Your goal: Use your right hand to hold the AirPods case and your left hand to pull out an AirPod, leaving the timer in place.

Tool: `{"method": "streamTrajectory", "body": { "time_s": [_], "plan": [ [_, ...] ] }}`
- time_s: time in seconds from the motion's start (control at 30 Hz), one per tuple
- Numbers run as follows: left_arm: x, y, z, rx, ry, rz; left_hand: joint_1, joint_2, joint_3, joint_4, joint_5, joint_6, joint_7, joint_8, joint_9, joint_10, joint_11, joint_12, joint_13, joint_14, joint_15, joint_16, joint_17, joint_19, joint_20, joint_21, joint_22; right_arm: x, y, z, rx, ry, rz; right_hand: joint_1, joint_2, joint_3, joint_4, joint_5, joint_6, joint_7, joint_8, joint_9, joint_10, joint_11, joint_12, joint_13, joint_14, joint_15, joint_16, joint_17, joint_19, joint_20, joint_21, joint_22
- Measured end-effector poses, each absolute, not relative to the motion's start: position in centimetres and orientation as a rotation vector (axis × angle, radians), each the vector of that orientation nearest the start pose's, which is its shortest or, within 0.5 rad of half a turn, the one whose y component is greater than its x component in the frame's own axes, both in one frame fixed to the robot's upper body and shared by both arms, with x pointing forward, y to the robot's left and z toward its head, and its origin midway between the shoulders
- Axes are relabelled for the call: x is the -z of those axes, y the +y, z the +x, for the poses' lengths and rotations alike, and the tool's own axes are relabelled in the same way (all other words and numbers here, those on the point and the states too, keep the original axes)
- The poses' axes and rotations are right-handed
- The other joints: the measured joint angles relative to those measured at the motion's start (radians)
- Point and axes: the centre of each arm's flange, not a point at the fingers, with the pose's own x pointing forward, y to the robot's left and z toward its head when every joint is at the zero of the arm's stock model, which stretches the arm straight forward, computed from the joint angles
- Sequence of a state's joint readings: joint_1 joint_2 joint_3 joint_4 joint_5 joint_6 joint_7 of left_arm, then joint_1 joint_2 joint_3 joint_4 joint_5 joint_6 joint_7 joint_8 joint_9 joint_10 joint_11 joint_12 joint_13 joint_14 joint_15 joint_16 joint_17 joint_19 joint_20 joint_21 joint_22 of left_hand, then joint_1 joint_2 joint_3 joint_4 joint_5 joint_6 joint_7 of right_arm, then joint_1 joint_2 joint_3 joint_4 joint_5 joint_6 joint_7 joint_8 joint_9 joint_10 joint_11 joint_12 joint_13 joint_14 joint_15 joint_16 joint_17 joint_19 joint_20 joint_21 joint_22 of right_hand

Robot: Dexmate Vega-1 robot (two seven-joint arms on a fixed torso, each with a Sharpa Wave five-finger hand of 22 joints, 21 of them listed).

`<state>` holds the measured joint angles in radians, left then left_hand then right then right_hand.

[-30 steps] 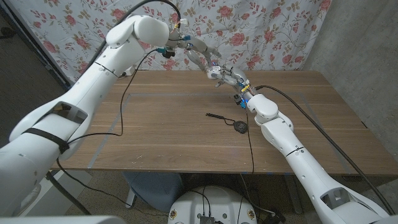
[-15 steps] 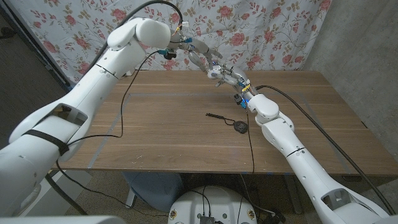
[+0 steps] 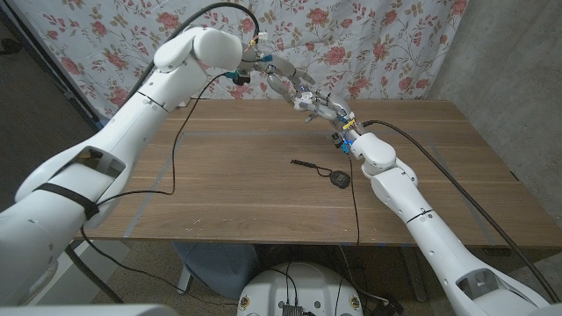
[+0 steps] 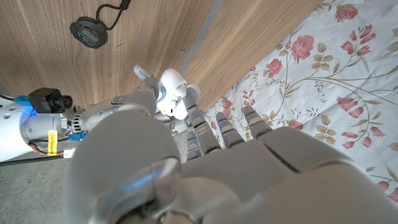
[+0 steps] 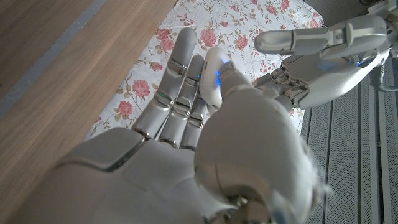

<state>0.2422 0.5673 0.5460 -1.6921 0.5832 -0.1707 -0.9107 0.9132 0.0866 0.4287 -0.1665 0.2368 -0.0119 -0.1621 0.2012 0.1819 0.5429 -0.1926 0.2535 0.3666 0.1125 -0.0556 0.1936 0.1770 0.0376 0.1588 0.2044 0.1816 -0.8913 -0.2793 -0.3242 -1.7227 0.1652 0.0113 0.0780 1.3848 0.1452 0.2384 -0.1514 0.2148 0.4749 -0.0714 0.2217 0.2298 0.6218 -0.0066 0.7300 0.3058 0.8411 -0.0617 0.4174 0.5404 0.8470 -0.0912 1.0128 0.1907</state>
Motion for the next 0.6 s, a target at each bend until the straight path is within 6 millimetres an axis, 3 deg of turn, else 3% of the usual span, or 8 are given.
{"method": "streamTrajectory", "body": {
  "time_s": [0.1, 0.23, 0.6],
  "plan": [
    [-23.59, 11.84, 53.45, 0.447, -0.703, 1.887, 0.000, 0.000, -0.002, 0.002, 0.000, 0.013, -0.003, 0.000, 0.000, 0.000, 0.000, 0.000, 0.001, 0.004, -0.004, 0.001, 0.001, 0.000, 0.000, 0.000, 0.000, -5.36, -13.30, 57.84, -0.383, -0.754, -0.232, 0.000, 0.000, 0.000, 0.000, 0.000, 0.000, 0.000, 0.000, 0.000, 0.000, 0.000, 0.000, 0.000, -0.001, -0.001, 0.000, 0.000, 0.000, 0.000, 0.001, 0.000],
    [-23.45, 11.69, 53.30, 0.432, -0.716, 1.902, -0.029, 0.006, -0.005, 0.025, 0.000, 0.033, -0.002, 0.007, 0.000, 0.020, 0.005, 0.000, 0.002, 0.015, -0.007, 0.008, 0.007, 0.001, -0.001, 0.000, 0.003, -5.36, -13.30, 57.77, -0.387, -0.756, -0.231, 0.000, 0.000, 0.000, 0.000, 0.000, 0.000, 0.000, 0.000, 0.000, 0.000, 0.000, -0.003, 0.000, -0.001, -0.001, 0.000, 0.005, 0.000, 0.000, 0.005, 0.000],
    [-23.17, 11.61, 53.19, 0.419, -0.738, 1.907, -0.030, 0.006, 0.000, 0.019, 0.000, 0.067, -0.006, 0.007, 0.000, 0.055, -0.008, 0.007, 0.005, 0.040, -0.018, 0.014, 0.004, 0.018, -0.003, 0.000, 0.000, -5.47, -13.28, 57.59, -0.391, -0.763, -0.231, 0.000, 0.000, -0.001, 0.001, -0.003, 0.000, 0.000, 0.000, 0.000, 0.000, 0.000, -0.004, 0.000, -0.001, -0.001, 0.000, 0.006, 0.000, 0.000, 0.009, 0.000]
  ]
}}
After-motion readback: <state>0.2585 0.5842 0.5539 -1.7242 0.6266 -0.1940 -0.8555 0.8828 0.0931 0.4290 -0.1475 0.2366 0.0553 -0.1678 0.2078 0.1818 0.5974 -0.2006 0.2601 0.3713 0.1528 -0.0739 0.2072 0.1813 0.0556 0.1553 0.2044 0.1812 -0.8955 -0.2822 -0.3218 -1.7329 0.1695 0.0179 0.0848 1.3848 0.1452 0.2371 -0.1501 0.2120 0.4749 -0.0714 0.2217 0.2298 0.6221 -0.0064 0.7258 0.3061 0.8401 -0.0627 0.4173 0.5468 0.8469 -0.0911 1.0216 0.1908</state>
